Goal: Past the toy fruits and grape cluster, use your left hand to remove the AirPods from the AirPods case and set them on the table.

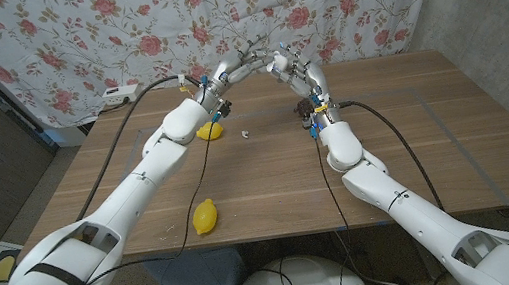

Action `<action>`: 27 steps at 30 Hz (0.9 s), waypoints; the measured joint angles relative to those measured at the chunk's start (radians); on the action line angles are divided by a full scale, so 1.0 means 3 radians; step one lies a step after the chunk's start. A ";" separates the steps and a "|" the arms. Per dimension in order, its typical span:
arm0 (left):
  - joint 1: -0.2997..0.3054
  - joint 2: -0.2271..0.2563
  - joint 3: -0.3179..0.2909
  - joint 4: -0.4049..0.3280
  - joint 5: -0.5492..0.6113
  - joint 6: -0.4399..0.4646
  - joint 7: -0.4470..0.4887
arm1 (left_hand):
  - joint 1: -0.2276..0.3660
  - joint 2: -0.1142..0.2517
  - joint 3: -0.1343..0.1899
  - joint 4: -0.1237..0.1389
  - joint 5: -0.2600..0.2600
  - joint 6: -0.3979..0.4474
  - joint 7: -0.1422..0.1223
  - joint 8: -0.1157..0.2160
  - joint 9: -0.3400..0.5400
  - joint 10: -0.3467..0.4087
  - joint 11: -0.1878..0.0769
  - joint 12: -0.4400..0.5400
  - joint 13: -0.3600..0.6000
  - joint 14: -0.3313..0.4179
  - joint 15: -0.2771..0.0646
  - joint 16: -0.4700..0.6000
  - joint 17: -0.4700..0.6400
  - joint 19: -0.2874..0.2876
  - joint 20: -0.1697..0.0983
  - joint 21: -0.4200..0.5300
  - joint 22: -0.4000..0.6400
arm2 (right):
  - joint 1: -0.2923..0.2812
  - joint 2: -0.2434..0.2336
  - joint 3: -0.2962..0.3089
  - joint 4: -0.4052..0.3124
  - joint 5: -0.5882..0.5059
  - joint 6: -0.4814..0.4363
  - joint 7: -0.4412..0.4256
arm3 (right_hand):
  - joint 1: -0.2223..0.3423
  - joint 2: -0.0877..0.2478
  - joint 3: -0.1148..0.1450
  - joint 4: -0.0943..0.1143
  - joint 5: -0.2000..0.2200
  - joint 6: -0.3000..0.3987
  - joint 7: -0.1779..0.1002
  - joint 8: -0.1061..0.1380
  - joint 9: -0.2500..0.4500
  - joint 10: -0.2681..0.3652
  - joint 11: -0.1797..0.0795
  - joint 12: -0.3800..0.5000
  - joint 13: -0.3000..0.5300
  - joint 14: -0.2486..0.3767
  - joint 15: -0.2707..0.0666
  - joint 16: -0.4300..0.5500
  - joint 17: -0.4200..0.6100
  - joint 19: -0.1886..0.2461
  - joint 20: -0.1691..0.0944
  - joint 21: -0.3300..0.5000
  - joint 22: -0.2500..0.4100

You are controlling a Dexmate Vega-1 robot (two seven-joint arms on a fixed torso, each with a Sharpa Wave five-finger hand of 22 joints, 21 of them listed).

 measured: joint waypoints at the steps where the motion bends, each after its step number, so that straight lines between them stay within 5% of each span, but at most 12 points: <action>1: 0.0000 -0.0003 -0.0002 0.0003 0.0016 -0.0017 0.0006 | 0.0000 0.0000 -0.0001 -0.0001 0.0000 0.0000 0.0000 0.0000 0.0000 -0.0013 0.0013 -0.0003 -0.0001 -0.0001 0.0001 0.0000 0.0000 0.0000 0.0000 0.0000 0.0000 | 0.0001 -0.0001 -0.0001 0.0000 -0.0001 0.0000 -0.0001 | 0.0000 0.0000 0.0000 0.0000 0.0000 0.0000 0.0000 0.0000 0.0000 0.0000 0.0000 0.0000 0.0000 0.0000 0.0000 0.0000 0.0000 0.0000 0.0000 0.0000 0.0000; 27: 0.0071 -0.0029 -0.0072 -0.0085 0.0343 -0.0017 0.0179 | -0.0025 0.0026 0.0028 -0.0057 0.0039 0.0073 0.0037 0.0000 0.0001 0.0240 -0.0037 0.0010 -0.0049 0.0067 -0.0031 -0.0015 -0.0049 0.0000 0.0000 0.0000 0.0000 | 0.0003 -0.0020 -0.0013 -0.0010 -0.0022 -0.0016 -0.0028 | 0.0000 0.0000 0.0000 0.0000 0.0003 0.0000 0.0000 0.0000 0.0007 0.0000 0.0000 0.0000 0.0000 0.0000 0.0000 0.0000 0.0000 -0.0041 -0.0006 0.0026 0.0000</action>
